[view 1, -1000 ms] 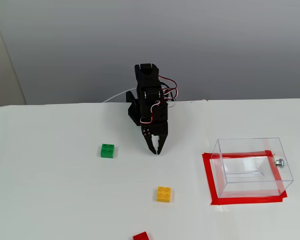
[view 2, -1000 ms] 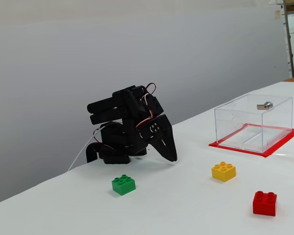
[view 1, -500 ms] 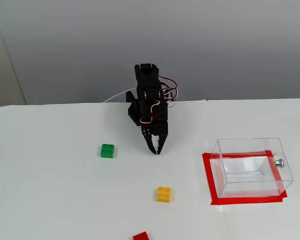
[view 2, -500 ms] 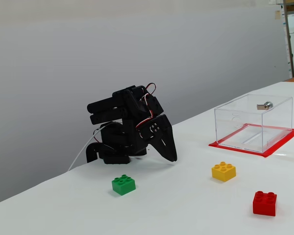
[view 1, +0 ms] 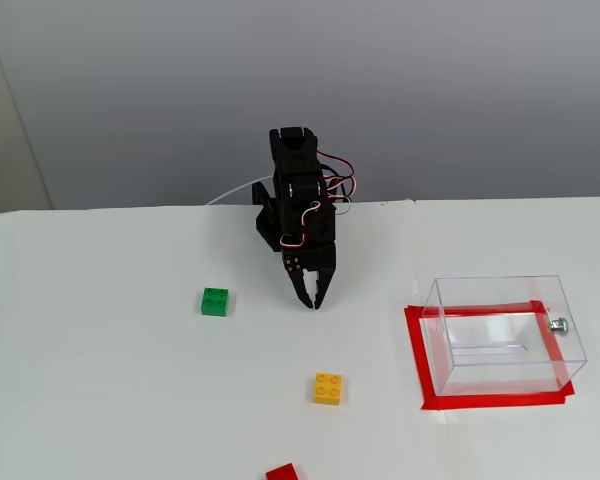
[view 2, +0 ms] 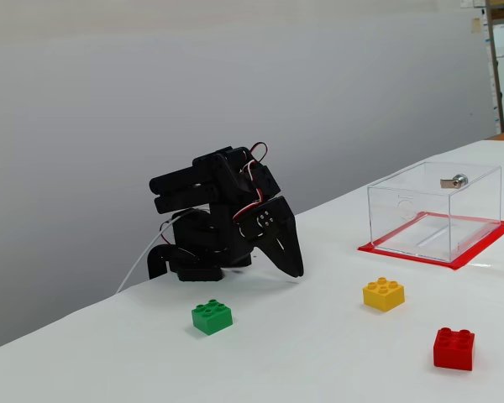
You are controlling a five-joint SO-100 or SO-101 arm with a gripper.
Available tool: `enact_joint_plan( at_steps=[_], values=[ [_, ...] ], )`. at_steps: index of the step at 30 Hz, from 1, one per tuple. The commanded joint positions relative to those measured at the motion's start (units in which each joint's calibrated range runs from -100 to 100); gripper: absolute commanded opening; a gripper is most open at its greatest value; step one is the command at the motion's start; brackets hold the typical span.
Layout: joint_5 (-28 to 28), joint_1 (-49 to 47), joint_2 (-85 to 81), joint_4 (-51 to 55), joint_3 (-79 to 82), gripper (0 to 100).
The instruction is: Pick the red lego brick and place it into the transparent box
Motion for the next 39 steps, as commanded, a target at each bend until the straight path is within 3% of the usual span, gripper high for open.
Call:
enact_joint_plan(
  at_steps=[1,31,39],
  values=[
    [0.1,0.44,-0.51,-0.28,-1.04,2],
    [0.1,-1.19,0.51,-2.11,-3.49,2],
    [1.36,-1.04,11.2,-14.81,-9.45,2]
  ],
)
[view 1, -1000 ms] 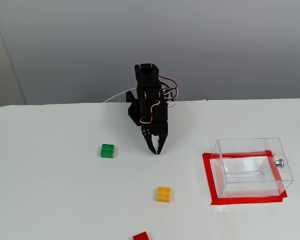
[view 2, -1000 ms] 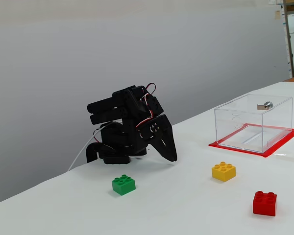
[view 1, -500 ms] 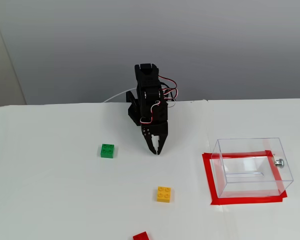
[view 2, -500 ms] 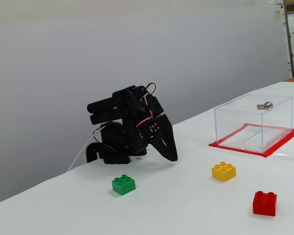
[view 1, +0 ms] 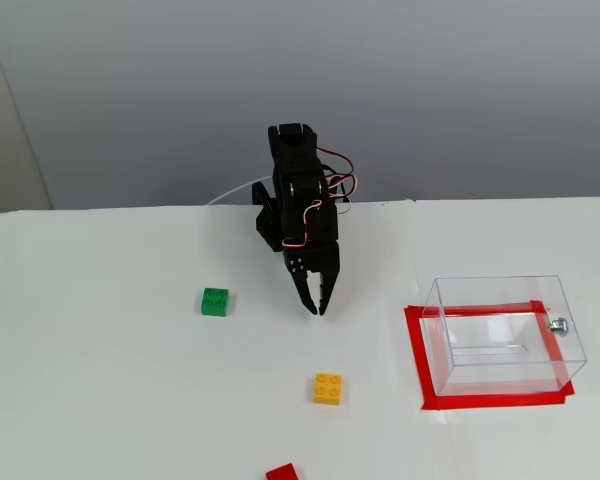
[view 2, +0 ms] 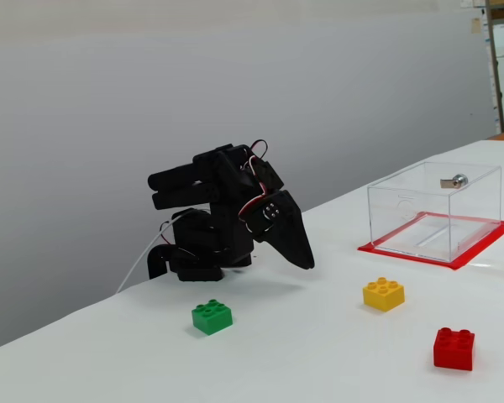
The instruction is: Pick the red lego brick and place it into the transparent box
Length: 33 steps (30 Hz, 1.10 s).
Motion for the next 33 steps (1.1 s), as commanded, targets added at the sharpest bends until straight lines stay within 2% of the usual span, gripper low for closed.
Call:
enact_joint_plan(
  at_steps=[1,9,22,28,33],
  values=[
    [0.48,0.35,8.25,-7.48,-6.22,2],
    [0.53,4.12,29.89,-18.1,-21.68,2],
    [0.58,6.41,61.71,-18.1,-51.88,2],
    [5.28,6.34,73.42,-18.27,-62.46,2],
    [6.27,7.22,83.01,-18.27,-70.68,2]
  ],
)
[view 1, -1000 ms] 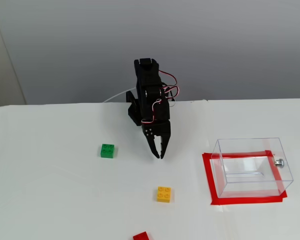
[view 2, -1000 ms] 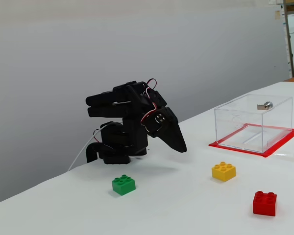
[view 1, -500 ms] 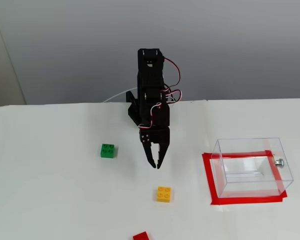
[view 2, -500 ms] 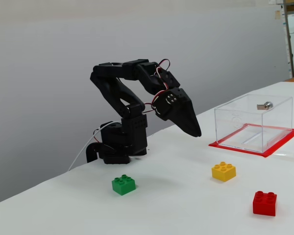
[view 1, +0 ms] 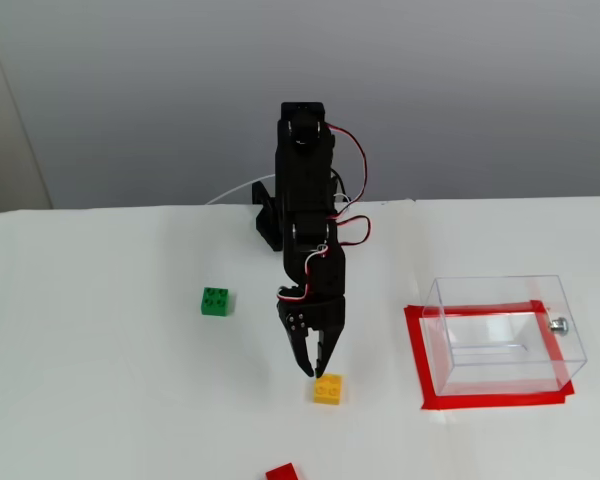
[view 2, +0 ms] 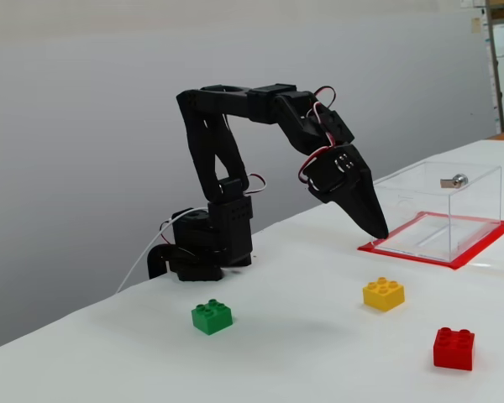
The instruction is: Pick the red lego brick and place it into the transparent box
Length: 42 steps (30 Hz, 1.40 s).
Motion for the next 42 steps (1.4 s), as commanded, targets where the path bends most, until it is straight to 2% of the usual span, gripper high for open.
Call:
enact_joint_plan(
  at_steps=[1,9,15,26,30,42],
  values=[
    [0.51,1.47,5.47,-0.88,-7.53,2],
    [0.72,3.54,15.9,-2.01,-18.83,2],
    [2.6,4.21,21.34,-2.01,-23.35,15],
    [7.61,6.35,27.44,-9.58,-24.44,18],
    [8.18,7.24,29.82,-11.06,-25.89,25],
    [8.18,7.24,39.32,-10.63,-36.83,26]
  ],
)
